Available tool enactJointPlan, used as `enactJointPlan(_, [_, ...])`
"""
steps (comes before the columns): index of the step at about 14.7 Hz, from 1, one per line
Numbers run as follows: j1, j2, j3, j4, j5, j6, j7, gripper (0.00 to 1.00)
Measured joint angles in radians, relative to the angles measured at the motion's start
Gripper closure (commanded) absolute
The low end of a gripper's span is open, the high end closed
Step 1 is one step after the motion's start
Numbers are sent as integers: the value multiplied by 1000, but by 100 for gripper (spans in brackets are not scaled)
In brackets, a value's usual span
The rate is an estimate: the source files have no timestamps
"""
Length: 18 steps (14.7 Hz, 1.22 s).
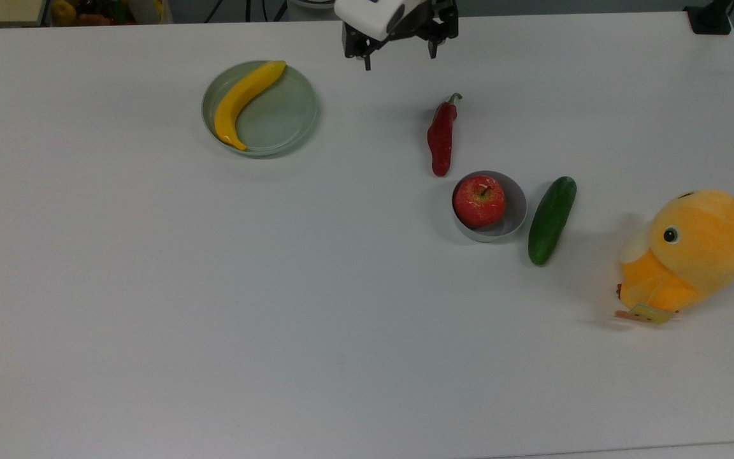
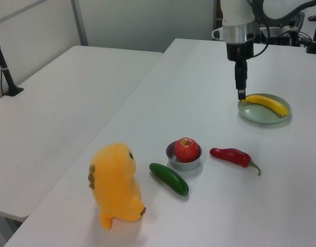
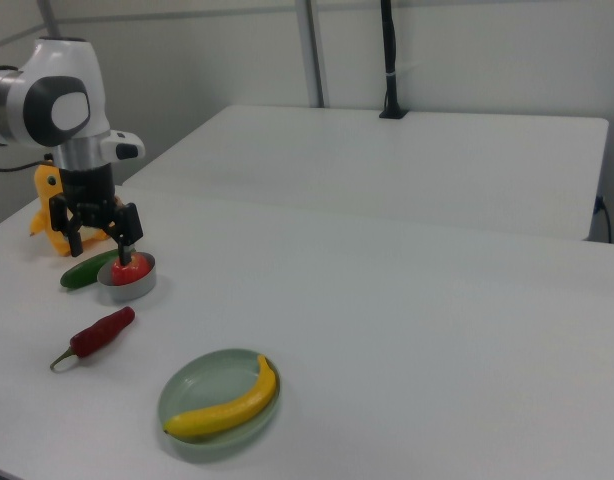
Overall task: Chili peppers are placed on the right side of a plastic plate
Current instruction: 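Lower the gripper around the red chili pepper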
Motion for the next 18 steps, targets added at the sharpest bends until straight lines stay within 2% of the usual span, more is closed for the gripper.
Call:
enactJointPlan(2, [8,23,21,-10,0,0,16,0])
enactJointPlan(5, [44,63,26,-27,0,55,86,0])
enactJointPlan(12, [101,132,27,-142,0,374,248,0])
enactJointPlan(15, [113,136,27,-181,-1,425,257,0])
enactJointPlan(17, [127,141,27,-200,-22,431,293,0])
enactJointPlan(18, [135,149,27,-204,-62,431,325,3])
